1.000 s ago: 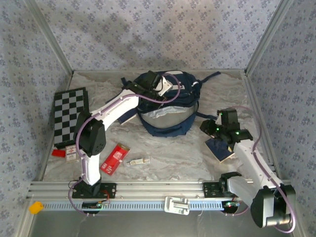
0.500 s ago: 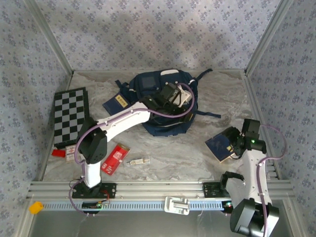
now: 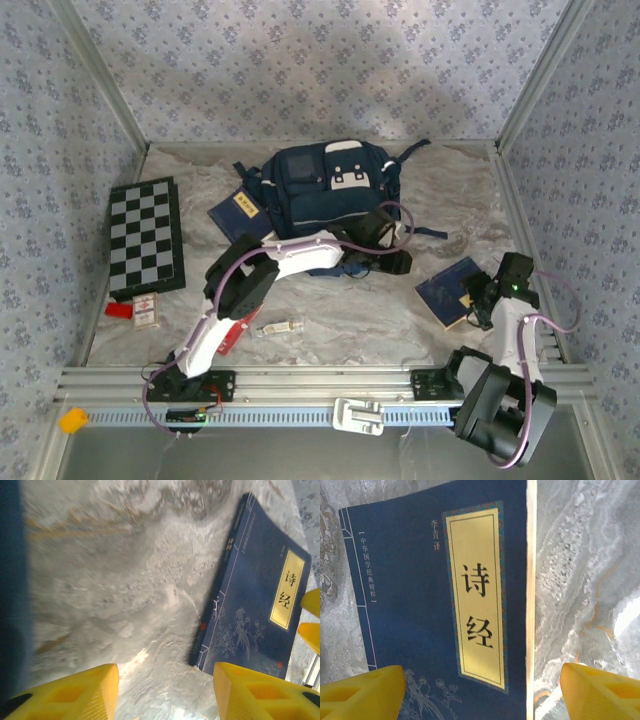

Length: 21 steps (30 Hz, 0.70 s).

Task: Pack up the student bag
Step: Rotate the book at the middle-right of the table.

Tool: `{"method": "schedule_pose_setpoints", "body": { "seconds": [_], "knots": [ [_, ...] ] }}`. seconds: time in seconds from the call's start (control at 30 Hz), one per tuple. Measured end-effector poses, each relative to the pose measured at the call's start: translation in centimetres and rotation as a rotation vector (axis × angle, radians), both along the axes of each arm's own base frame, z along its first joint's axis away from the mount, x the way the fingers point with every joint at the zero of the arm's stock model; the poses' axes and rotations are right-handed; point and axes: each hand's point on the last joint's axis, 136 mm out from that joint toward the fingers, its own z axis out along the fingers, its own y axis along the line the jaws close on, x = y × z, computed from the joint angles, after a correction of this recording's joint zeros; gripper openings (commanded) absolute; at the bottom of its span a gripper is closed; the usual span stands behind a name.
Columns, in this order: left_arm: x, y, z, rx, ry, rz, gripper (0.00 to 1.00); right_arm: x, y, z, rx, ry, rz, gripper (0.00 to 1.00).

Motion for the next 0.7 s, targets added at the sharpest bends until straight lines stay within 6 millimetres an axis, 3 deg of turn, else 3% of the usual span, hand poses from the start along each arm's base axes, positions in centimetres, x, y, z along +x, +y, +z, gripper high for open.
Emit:
{"method": "schedule_pose_setpoints", "body": {
  "seconds": [0.17,0.4,0.7],
  "knots": [
    [-1.1,-2.4,-0.7,-0.015,0.017,-0.019,0.51,0.9,-0.2,-0.5,0.008,-0.011,0.013,0.83],
    [-1.0,-4.7,-1.1,-0.048,0.038,-0.035,0.5,1.7,-0.2,-1.0,0.025,-0.02,0.029,0.83],
    [-2.7,-4.6,-2.3,-0.008,0.112,-0.061,0.48,2.9,0.6,-1.8,0.065,-0.024,0.075,0.83]
  ]
}}
